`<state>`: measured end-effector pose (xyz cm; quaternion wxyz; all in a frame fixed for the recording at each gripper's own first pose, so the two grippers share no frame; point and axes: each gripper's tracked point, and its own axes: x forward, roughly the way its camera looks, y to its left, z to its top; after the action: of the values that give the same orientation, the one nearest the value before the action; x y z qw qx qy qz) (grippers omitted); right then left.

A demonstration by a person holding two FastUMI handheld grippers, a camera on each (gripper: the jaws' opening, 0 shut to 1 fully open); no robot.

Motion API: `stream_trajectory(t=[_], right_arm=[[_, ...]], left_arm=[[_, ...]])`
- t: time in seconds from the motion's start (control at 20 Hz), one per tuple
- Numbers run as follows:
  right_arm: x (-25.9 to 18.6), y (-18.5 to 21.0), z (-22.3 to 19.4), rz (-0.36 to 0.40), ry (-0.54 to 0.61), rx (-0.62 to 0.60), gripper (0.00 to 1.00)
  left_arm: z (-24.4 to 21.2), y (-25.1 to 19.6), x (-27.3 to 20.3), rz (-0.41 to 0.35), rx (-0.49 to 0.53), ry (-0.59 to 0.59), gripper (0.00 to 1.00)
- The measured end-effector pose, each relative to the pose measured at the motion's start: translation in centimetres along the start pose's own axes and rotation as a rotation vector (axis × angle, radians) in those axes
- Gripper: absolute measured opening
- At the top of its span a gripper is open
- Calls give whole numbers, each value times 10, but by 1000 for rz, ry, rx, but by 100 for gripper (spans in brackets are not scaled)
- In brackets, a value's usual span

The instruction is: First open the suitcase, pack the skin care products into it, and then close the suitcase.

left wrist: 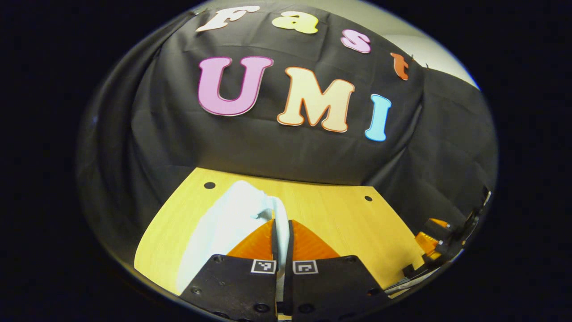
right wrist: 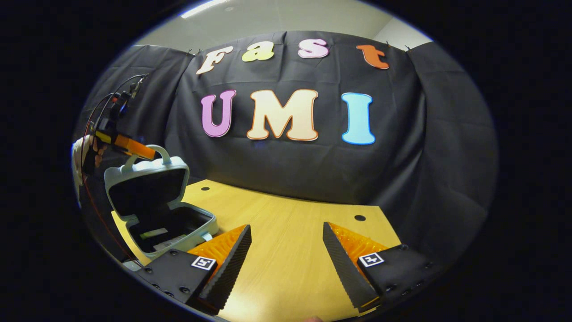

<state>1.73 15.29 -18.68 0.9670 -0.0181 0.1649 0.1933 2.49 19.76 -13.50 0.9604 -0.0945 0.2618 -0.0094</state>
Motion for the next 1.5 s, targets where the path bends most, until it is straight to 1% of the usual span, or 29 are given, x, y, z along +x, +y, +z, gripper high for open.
stream_trajectory(t=[0.1,0.2,0.35,0.45,0.5,0.55,0.6,0.65,0.7,0.75,0.8,0.85,0.9,0.95,1.0,1.05,1.1,1.15,1.25,1.3,1.35,1.4,1.5], right_arm=[[-7,-17,-4,0,6,-6,100],[-14,-34,-10,4,21,-9,100],[-20,-59,-10,0,8,-7,100],[-21,-70,-15,7,23,13,100],[-23,-72,-14,17,24,21,100],[-24,-74,-10,22,18,20,100],[-23,-78,-5,18,9,7,100],[-22,-81,2,10,-6,-6,100],[-21,-82,11,6,-24,-5,100],[-20,-80,22,7,-43,10,100],[-20,-79,35,2,-68,32,100],[-19,-78,50,-11,-105,56,100],[-16,-79,65,-33,-134,76,100],[-15,-80,74,-56,-148,95,99],[-16,-76,83,-64,-156,115,100],[-19,-71,93,-68,-163,134,100],[-22,-71,107,-84,-189,138,99],[-24,-72,117,-107,-209,132,100],[-34,-68,131,-140,-233,108,100],[-39,-63,138,-149,-246,103,100],[-45,-59,143,-156,-257,102,100],[-49,-55,145,-166,-264,101,100],[-58,-48,148,-179,-274,100,100]], left_arm=[[-19,-21,10,-7,12,19,0],[-43,-41,22,-14,1,45,0],[-69,-60,32,4,35,60,0],[-85,-76,37,3,46,75,7],[-84,-84,34,18,41,59,10],[-76,-93,32,20,39,16,13],[-63,-105,27,23,35,-30,13],[-52,-114,21,24,29,-68,17],[-38,-122,15,28,34,-117,31],[-23,-128,8,48,56,-165,51],[-7,-123,-1,111,95,-223,71],[17,-116,-15,186,143,-299,81],[44,-116,-28,219,192,-385,90],[66,-121,-39,237,234,-458,90],[81,-130,-47,233,271,-515,89],[91,-140,-49,214,300,-551,88],[93,-145,-47,195,314,-550,93],[90,-149,-41,174,308,-527,95],[87,-156,-30,127,248,-496,96],[90,-159,-29,105,227,-498,96],[91,-160,-30,89,222,-503,100],[89,-158,-32,80,226,-502,96],[83,-152,-35,65,246,-487,96]])
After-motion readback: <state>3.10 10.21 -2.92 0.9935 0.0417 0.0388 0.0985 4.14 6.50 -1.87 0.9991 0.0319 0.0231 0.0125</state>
